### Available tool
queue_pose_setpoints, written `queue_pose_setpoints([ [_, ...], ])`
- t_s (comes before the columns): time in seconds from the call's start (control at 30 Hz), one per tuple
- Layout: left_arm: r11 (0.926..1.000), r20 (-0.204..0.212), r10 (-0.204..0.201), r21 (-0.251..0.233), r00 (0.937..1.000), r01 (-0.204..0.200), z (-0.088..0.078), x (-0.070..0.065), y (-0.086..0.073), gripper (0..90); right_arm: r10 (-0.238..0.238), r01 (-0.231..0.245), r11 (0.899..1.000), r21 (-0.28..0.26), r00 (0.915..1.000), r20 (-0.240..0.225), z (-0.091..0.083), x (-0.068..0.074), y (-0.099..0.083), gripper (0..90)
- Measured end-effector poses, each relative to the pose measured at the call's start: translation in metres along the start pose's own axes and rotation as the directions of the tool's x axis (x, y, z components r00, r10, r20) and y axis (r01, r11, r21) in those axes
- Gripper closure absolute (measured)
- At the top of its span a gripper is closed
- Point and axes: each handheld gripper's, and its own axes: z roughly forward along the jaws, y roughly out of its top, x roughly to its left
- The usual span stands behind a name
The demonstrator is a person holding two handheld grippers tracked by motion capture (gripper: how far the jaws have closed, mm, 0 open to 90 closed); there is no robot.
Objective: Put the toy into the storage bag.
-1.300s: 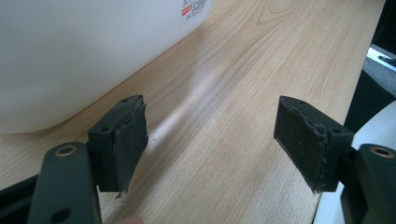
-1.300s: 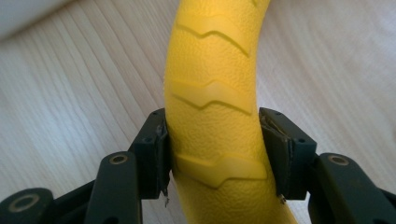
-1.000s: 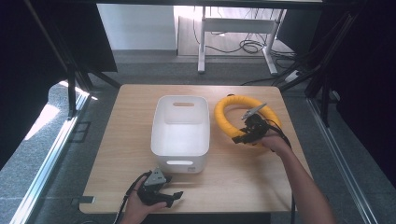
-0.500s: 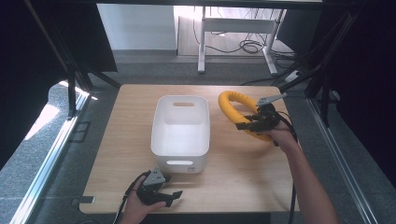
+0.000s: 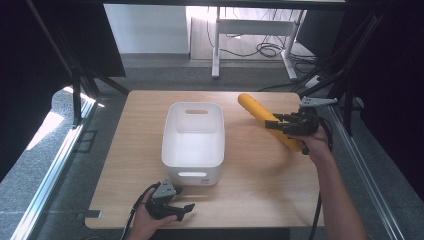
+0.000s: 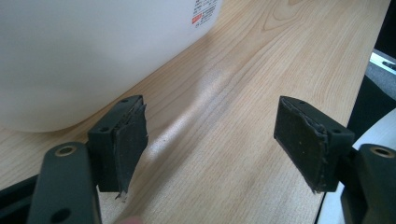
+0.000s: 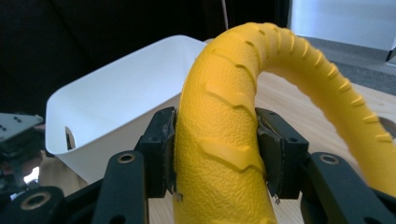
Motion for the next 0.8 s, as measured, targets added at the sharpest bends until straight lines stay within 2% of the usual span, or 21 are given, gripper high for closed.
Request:
queue_pose_setpoints([
  [0.5, 1.0, 0.0, 0.001, 0.002, 1.0, -0.001, 0.0, 0.0, 0.0, 25.7, 0.009, -0.01, 0.999, -0.046, 0.9999, -0.006, -0.008, 0.005, 0.009, 51.3],
  [0.8, 1.0, 0.002, 0.004, 0.002, 1.0, -0.004, 0.001, -0.001, 0.0, 25.7, -0.016, 0.014, 0.997, -0.081, 0.9996, -0.022, -0.012, 0.016, 0.018, 51.4],
])
